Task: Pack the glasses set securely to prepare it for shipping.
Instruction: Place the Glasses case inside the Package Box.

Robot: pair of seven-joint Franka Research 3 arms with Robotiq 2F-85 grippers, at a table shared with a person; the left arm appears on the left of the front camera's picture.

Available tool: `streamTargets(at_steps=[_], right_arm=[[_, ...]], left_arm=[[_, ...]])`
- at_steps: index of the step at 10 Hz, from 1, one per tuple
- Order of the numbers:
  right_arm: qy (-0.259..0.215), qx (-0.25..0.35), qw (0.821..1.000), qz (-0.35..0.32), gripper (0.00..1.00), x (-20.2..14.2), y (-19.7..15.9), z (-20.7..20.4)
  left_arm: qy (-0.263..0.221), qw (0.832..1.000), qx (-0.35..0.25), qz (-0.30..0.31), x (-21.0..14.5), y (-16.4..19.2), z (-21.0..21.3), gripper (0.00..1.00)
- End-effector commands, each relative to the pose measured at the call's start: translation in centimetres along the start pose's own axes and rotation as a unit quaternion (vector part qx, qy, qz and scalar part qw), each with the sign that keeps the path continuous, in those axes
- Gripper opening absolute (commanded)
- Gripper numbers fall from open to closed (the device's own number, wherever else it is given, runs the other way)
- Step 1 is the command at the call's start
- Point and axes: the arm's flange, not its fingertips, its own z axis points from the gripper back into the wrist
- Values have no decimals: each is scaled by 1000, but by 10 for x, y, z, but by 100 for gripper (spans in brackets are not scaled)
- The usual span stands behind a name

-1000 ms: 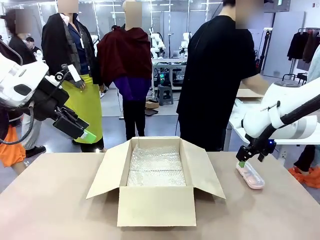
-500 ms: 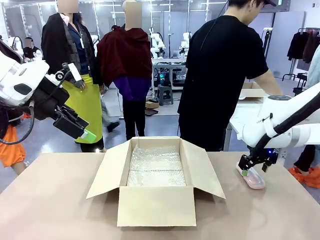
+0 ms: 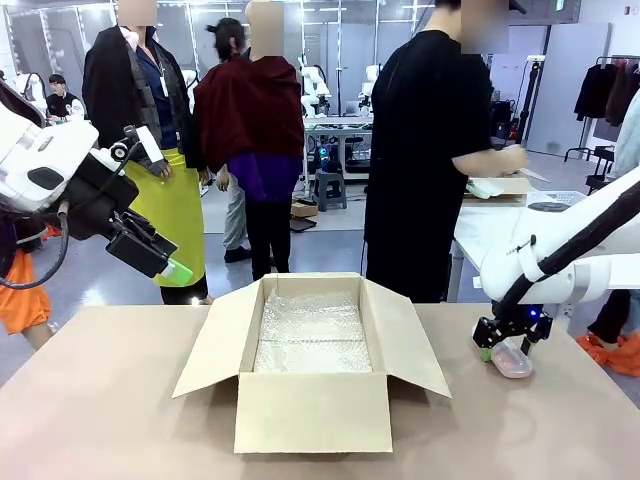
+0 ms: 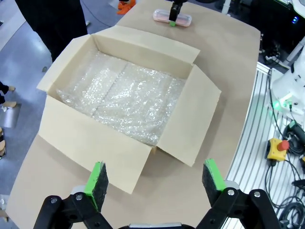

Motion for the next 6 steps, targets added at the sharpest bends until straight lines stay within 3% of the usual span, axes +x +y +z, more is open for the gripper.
streamTargets(at_steps=[1,6], right_arm=[[-4,9,1000,-18,89,6,4,-2],[-9,18,1000,-17,39,5,7,3]], left_arm=[[-3,1000,-8,-6,-1,0,4,100],[-3,1000,-8,-6,-1,0,4,100]])
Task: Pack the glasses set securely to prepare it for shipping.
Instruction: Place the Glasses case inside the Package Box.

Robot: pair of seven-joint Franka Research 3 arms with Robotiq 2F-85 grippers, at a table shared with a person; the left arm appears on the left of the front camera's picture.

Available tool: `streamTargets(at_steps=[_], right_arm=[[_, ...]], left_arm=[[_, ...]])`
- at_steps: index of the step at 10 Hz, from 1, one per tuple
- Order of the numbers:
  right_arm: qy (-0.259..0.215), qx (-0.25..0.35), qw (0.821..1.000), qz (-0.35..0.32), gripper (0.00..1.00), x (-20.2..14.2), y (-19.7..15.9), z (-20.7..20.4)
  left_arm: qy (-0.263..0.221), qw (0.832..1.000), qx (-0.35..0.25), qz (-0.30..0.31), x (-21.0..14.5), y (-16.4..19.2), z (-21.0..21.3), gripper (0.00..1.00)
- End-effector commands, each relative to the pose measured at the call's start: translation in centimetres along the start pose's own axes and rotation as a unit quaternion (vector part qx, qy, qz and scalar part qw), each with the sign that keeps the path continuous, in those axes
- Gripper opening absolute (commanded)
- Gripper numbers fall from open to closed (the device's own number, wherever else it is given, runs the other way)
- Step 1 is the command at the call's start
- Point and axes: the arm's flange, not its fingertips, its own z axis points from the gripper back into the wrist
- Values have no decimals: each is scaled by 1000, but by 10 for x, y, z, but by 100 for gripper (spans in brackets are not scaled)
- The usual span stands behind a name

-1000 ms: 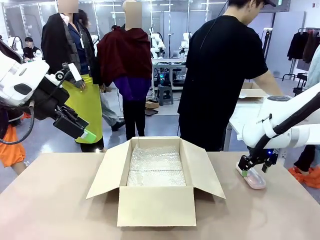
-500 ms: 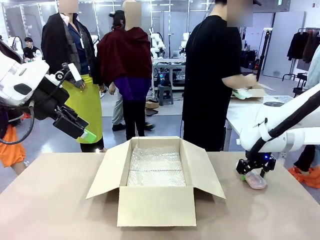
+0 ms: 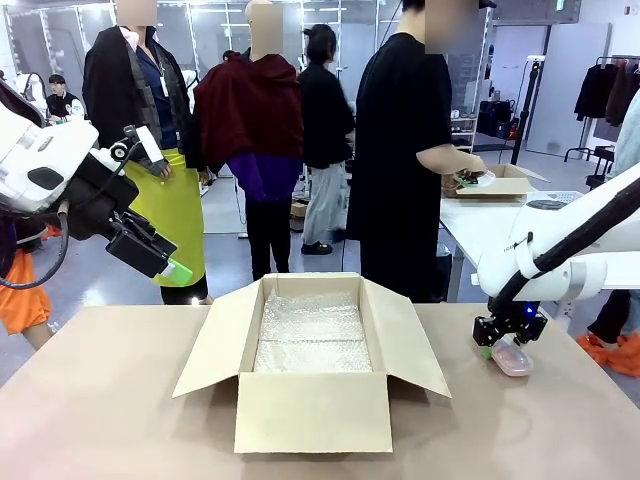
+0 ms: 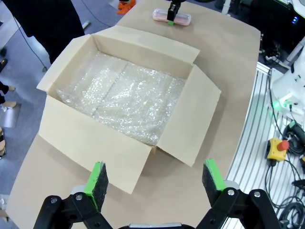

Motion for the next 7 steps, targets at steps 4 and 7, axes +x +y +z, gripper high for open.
streamTargets(at_steps=[4,7], right_arm=[[-38,39,998,38,36,2,18,66],[-40,69,978,194,36,-6,46,128]], left_arm=[[-3,1000,-8,-6,-1,0,4,100],[-3,1000,-8,-6,-1,0,4,100]])
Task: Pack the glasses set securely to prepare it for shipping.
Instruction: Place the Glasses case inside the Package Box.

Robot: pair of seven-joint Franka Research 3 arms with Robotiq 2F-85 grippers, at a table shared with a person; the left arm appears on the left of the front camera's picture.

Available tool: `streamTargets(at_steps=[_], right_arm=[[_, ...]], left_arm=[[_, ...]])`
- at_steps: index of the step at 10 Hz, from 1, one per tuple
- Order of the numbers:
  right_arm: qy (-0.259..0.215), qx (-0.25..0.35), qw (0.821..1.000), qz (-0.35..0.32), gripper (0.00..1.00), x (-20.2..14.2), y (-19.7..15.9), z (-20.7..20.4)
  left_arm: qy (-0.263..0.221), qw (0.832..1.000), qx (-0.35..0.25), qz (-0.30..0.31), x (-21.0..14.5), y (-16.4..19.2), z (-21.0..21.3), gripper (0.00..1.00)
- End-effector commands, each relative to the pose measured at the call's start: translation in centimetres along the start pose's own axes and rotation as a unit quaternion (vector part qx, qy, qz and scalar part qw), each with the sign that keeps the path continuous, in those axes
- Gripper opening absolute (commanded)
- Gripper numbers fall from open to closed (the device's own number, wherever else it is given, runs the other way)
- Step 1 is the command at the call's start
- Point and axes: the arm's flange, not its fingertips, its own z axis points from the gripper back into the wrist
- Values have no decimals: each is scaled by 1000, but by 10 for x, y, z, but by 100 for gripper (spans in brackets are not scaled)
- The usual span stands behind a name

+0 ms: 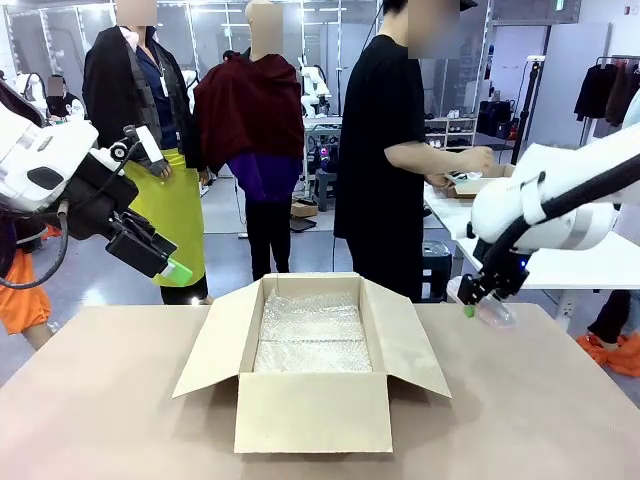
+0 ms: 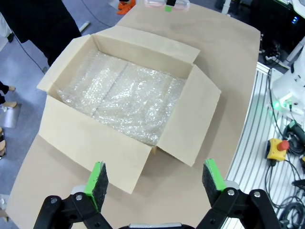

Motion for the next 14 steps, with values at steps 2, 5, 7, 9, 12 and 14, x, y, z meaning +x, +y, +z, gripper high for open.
streamTargets(at_steps=[2,5,7,9,12,14], right_arm=[[1,60,976,209,36,13,36,36],[8,55,905,421,36,59,150,51],[9,12,882,471,36,91,214,28],[7,-1,859,511,36,112,261,1],[31,-1,848,529,36,137,293,-45],[16,10,843,538,36,115,281,-25]], left_arm=[[-3,1000,-8,-6,-1,0,4,100],[-3,1000,-8,-6,-1,0,4,100],[-3,1000,-8,-6,-1,0,4,100],[-3,1000,-8,-6,-1,0,4,100],[-3,1000,-8,-6,-1,0,4,100],[-3,1000,-8,-6,-1,0,4,100]])
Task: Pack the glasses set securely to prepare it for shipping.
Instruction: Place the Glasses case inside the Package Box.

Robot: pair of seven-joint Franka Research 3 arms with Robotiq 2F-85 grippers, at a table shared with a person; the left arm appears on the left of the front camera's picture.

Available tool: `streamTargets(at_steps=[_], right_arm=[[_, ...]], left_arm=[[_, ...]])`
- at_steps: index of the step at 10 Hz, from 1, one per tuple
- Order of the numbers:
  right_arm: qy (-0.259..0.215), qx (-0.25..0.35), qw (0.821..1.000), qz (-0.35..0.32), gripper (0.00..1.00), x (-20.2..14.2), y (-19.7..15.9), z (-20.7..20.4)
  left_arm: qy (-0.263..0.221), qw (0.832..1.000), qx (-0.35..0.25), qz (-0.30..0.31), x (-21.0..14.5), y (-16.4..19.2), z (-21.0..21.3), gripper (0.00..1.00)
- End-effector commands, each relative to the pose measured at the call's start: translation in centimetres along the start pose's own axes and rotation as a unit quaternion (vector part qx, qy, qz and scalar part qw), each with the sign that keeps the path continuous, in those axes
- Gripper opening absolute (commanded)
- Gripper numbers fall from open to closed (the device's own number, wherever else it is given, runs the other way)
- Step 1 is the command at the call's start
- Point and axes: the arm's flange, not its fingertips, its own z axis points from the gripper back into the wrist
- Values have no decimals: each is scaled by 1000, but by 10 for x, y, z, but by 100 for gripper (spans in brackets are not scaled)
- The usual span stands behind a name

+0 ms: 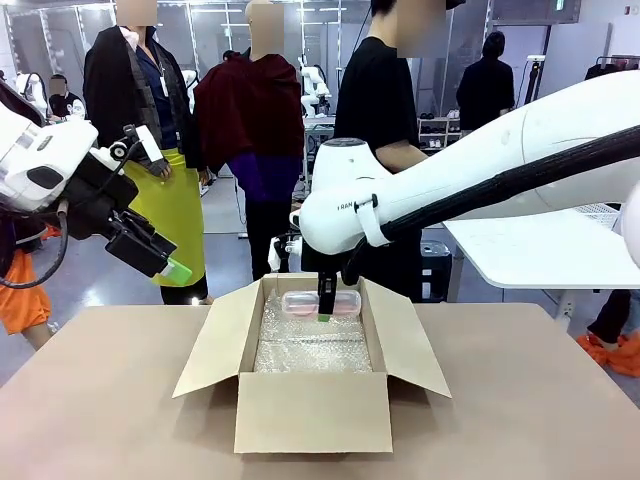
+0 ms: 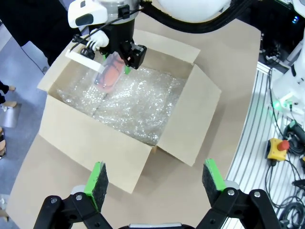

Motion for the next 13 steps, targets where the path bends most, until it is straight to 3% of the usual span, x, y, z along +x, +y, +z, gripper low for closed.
streamTargets(at_steps=[1,3,4,7,13], right_arm=[[-4,-1,1000,-2,36,-8,9,18],[-4,-1,1000,-2,36,-8,9,18],[-1,-6,1000,-3,64,-3,-1,14],[-35,-10,999,3,64,4,-16,-21],[-11,-7,1000,-3,64,7,-47,-81]], left_arm=[[-3,1000,-9,-6,-2,0,3,100],[-3,1000,-9,-6,-2,0,3,100],[-3,1000,-9,-6,-2,0,3,100],[-3,1000,-9,-6,-2,0,3,100],[-3,1000,-9,-6,-2,0,3,100]])
